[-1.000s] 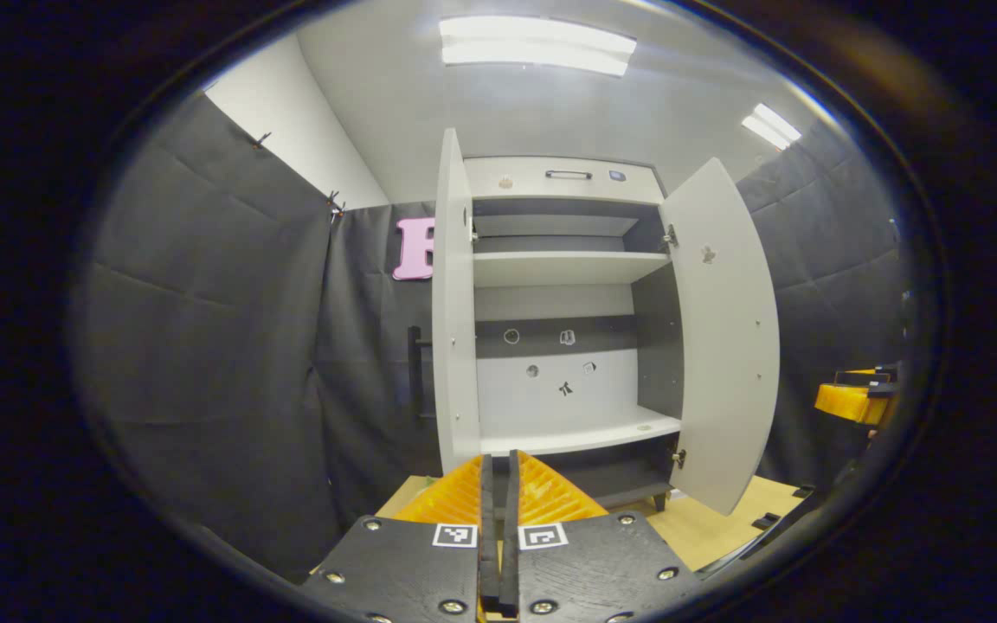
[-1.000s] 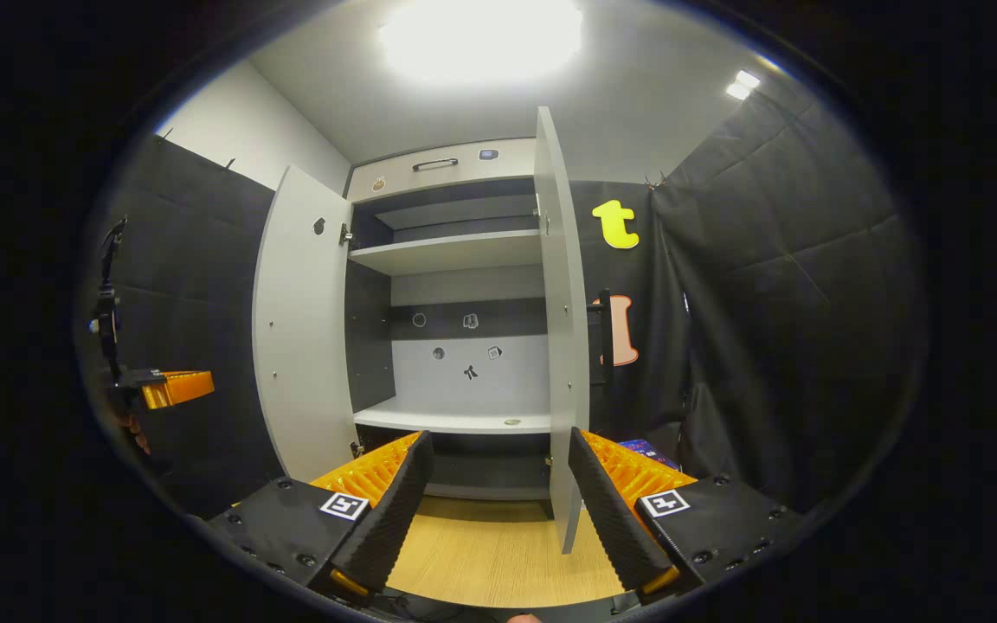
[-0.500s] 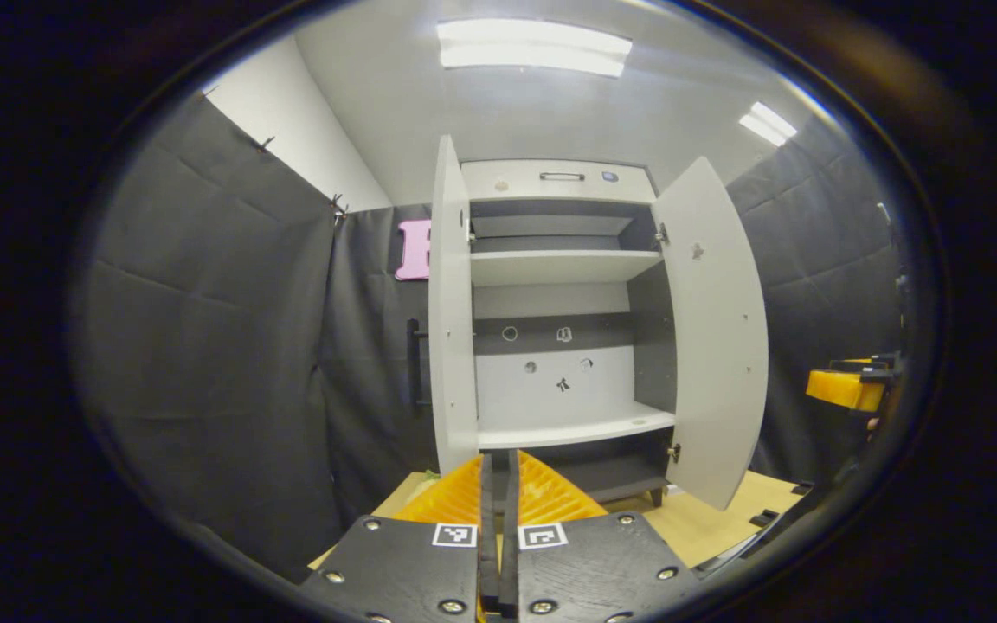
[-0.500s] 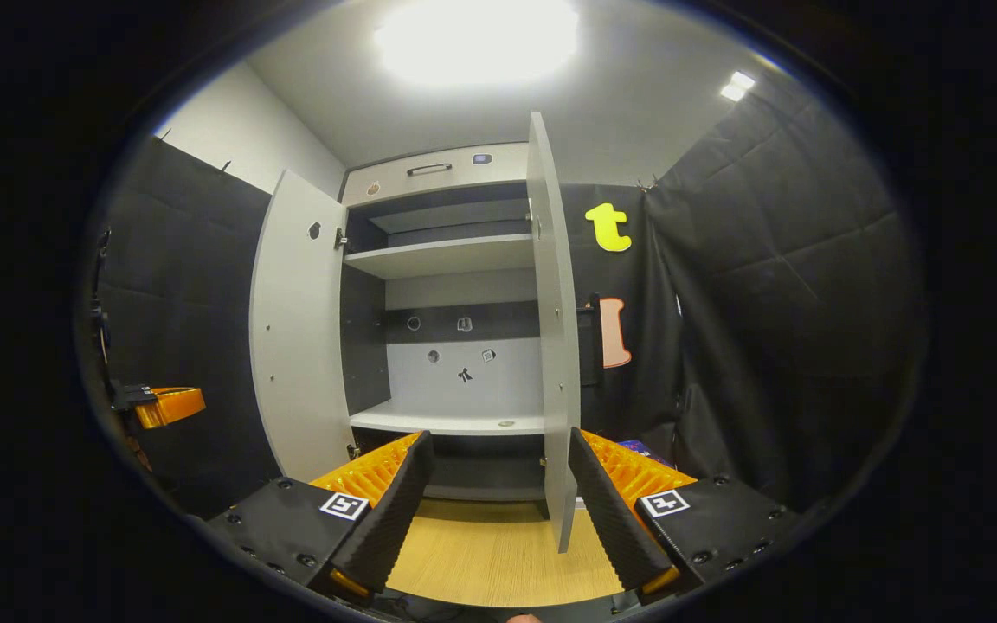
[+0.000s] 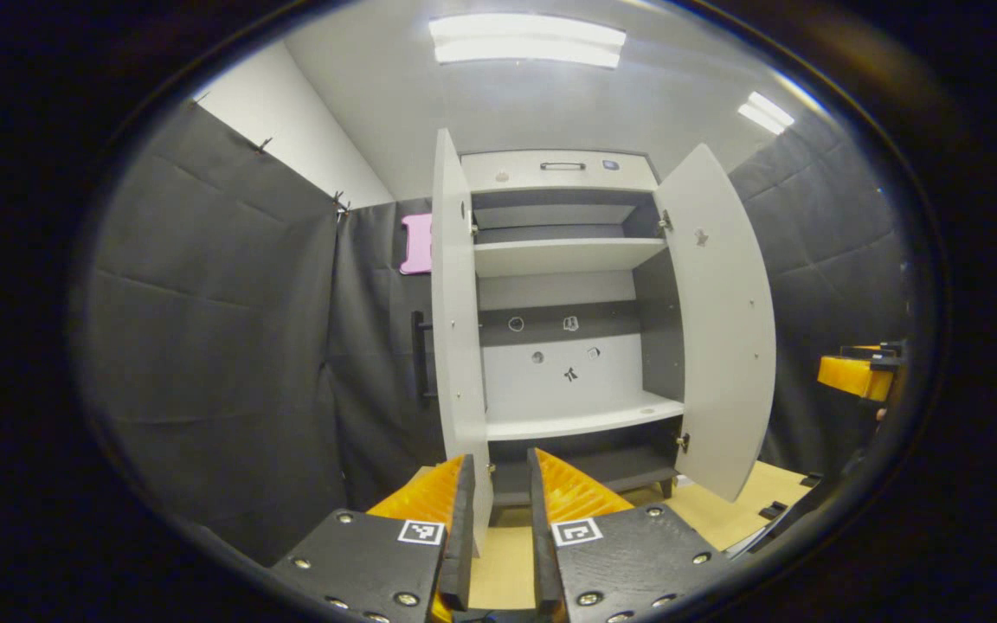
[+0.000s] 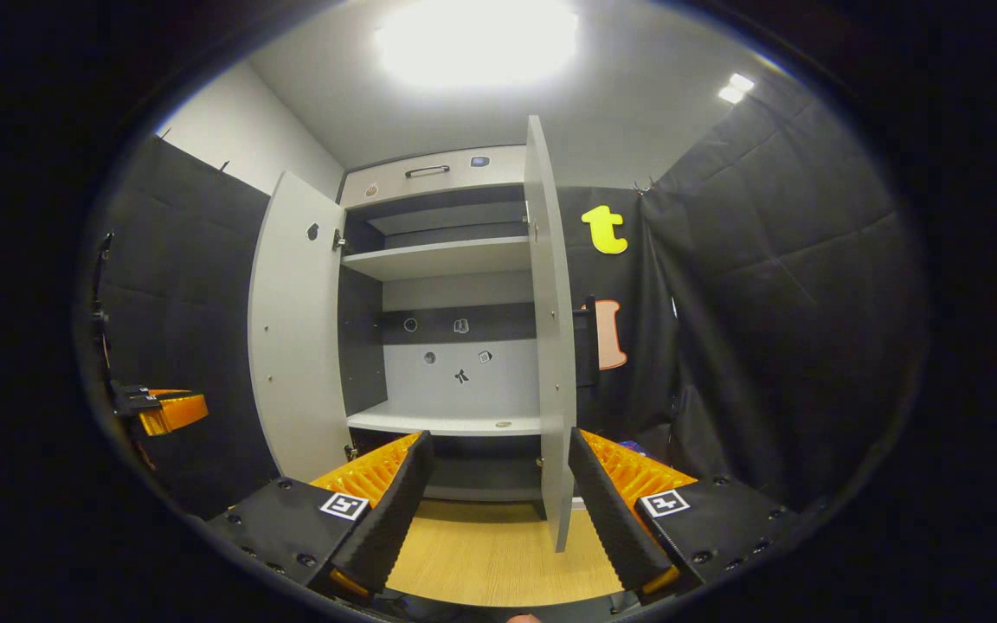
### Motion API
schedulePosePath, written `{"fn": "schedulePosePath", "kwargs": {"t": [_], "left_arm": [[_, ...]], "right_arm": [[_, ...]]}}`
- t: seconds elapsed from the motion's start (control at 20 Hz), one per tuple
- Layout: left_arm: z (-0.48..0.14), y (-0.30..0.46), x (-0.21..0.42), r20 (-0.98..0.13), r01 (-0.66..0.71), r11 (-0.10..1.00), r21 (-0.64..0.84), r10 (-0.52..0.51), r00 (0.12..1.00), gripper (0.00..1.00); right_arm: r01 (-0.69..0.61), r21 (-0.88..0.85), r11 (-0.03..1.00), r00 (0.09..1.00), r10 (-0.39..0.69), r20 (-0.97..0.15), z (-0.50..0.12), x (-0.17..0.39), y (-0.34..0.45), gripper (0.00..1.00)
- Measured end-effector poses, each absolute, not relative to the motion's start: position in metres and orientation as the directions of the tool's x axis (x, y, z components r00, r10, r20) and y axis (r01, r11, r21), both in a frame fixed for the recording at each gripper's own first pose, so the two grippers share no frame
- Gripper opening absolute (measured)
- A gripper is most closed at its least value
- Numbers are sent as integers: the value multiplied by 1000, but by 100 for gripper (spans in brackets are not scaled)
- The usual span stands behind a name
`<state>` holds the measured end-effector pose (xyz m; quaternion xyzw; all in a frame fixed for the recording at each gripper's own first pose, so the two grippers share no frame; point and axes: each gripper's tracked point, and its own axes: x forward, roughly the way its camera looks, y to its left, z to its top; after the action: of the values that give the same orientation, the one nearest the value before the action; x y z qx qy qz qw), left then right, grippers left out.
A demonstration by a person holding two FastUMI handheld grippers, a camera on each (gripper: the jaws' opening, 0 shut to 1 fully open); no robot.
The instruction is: Open the right door of the double-door shoe cabinet with the right hand, and open the left door with the left hand.
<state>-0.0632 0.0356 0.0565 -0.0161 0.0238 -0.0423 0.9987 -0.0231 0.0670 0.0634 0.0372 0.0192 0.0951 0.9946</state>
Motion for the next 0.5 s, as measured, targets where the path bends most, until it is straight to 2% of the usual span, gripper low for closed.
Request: {"fn": "schedulePosePath", "kwargs": {"t": [0.05, 0.1, 0.25, 0.3, 0.35, 0.4, 0.5], "left_arm": [[55, 36, -63, -49, 85, 996, -36, -86, 995, 31], [54, 34, -65, -50, 92, 995, -37, -93, 994, 36], [51, 37, -66, -49, 85, 996, -35, -87, 995, 89], [52, 36, -66, -47, 83, 996, -35, -84, 995, 90], [53, 36, -66, -43, 85, 996, -36, -87, 995, 90], [54, 36, -66, -38, 85, 996, -36, -86, 996, 90], [57, 37, -66, -26, 77, 997, -33, -78, 997, 89]], "right_arm": [[-185, 76, 980, 982, 188, -33, 63, -23, 66, 93], [-184, 75, 980, 982, 187, -34, 63, -24, 66, 93], [-185, 77, 980, 982, 187, -32, 63, -23, 68, 98], [-184, 76, 980, 982, 187, -30, 64, -22, 68, 93], [-184, 73, 980, 982, 187, -29, 65, -23, 68, 98], [-183, 70, 981, 982, 185, -27, 64, -22, 69, 93], [-182, 66, 981, 983, 184, -27, 64, -22, 69, 93]]}}
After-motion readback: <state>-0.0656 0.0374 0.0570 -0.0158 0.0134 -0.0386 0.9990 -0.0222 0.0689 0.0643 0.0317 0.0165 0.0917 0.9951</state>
